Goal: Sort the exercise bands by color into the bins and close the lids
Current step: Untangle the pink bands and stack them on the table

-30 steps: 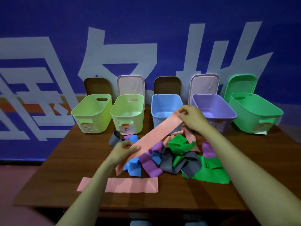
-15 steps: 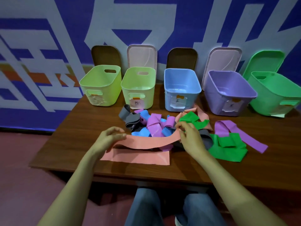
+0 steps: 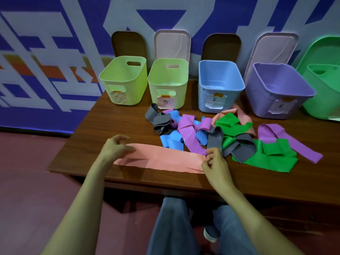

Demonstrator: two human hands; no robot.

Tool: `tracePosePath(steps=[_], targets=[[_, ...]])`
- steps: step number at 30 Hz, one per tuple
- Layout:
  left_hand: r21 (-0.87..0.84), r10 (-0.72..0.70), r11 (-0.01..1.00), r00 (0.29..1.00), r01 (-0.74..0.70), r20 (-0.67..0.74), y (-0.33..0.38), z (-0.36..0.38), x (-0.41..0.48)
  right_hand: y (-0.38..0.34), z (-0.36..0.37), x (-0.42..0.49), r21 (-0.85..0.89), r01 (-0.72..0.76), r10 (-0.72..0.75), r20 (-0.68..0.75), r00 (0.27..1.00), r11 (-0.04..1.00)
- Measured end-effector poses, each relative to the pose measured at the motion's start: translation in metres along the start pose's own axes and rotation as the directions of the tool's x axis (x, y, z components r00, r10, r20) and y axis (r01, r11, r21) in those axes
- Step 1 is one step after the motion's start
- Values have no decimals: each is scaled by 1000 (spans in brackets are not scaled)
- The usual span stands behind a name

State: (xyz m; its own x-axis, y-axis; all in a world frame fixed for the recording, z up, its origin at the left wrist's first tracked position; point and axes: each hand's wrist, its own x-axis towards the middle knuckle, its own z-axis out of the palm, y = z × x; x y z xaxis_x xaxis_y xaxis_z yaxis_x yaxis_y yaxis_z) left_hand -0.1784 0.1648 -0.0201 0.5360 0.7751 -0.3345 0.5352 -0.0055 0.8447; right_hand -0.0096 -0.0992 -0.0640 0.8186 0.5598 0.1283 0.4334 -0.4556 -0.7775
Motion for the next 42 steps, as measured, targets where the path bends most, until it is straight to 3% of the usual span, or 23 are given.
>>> tracePosePath(steps=[5, 11, 16, 36, 42], targets=[[77, -85, 994, 996, 83, 16, 0, -6, 2, 6, -1, -2, 5, -78, 78, 29, 997, 997], [131, -92, 987, 996, 92, -2, -8, -4, 12, 11, -1, 1, -10, -89, 90, 67, 994, 996], [281, -115, 953, 993, 117, -24, -10, -4, 15, 9, 0, 3, -66, -67, 72, 87, 994, 996], [333, -124, 934, 991, 131, -43, -12, 1, 6, 5, 3, 9, -226, -56, 80, 102, 992, 973], [219, -61, 973, 994, 78, -85, -15, -5, 9, 0, 3, 8, -283, -76, 113, 117, 987, 956]])
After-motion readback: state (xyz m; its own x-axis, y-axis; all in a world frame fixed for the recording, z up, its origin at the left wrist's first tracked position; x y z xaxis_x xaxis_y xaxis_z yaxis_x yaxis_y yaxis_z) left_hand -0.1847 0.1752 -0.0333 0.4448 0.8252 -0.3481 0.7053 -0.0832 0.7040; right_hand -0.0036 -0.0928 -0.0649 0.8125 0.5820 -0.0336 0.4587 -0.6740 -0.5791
